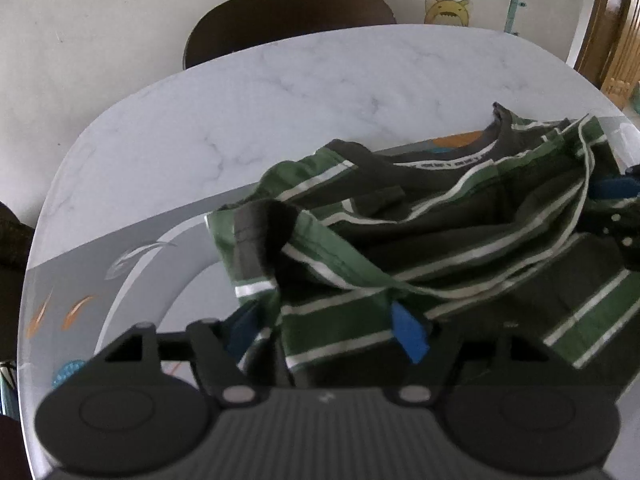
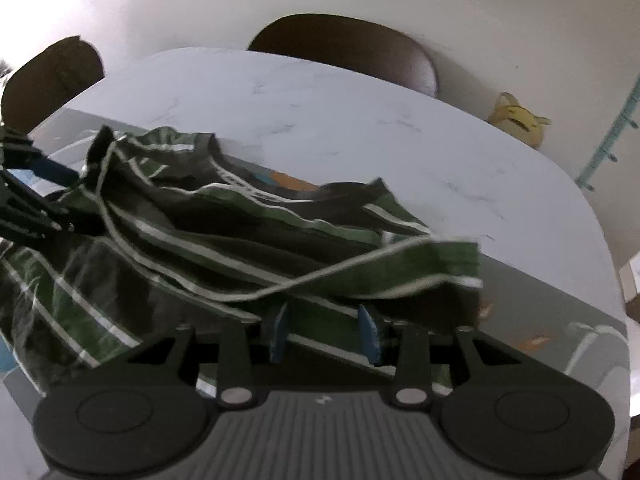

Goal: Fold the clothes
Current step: 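Lift the folded edge with both tools and fold it over again, then close both tools on the folded edge of the striped shirt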

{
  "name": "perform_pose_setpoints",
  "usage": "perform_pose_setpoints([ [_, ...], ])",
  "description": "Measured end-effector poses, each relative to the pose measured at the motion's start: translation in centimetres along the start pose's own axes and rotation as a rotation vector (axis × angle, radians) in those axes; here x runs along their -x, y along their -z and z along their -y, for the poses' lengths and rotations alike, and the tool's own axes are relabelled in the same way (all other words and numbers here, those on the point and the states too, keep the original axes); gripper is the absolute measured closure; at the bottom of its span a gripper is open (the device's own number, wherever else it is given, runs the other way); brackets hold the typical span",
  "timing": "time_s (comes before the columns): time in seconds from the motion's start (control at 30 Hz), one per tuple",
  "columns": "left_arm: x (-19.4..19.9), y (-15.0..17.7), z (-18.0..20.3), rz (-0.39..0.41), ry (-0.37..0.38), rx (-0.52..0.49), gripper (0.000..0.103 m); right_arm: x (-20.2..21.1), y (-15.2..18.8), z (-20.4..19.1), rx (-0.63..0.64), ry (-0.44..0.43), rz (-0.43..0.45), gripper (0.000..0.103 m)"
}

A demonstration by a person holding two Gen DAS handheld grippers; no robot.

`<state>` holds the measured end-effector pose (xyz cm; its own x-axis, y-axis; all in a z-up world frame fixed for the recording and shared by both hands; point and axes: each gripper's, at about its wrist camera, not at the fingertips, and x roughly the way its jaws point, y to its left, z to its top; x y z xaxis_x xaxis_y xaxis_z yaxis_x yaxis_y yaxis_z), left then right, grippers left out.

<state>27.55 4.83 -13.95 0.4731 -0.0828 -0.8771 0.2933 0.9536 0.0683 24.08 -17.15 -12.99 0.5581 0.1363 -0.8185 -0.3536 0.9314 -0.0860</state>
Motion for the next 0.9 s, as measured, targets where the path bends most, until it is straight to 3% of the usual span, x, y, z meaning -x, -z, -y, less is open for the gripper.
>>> perform_pose_setpoints([
  [0.37,-1.0,-2.1,-0.8,0.023,-0.030,0.043,0.032,-2.0,-3.6,0.0,-0.044,0.004,0.036,0.066],
  [0.53,-1.9,-3.6,-1.4,0.041,-0.062,0.102,0.023,-2.9,-4.8,0.3,-0.081,0.036,0.044,0.065],
  [0.73,-2.8,-4.6,-2.6,0.040,-0.122,0.180,0.022,-4.1,-5.4,1.5,-0.182,0.085,0.025,0.061],
  [0.9,-0.7,-3.5,-2.6,0.080,-0.091,0.115,0.022,-2.4,-4.5,1.9,-0.173,0.076,0.059,0.060],
])
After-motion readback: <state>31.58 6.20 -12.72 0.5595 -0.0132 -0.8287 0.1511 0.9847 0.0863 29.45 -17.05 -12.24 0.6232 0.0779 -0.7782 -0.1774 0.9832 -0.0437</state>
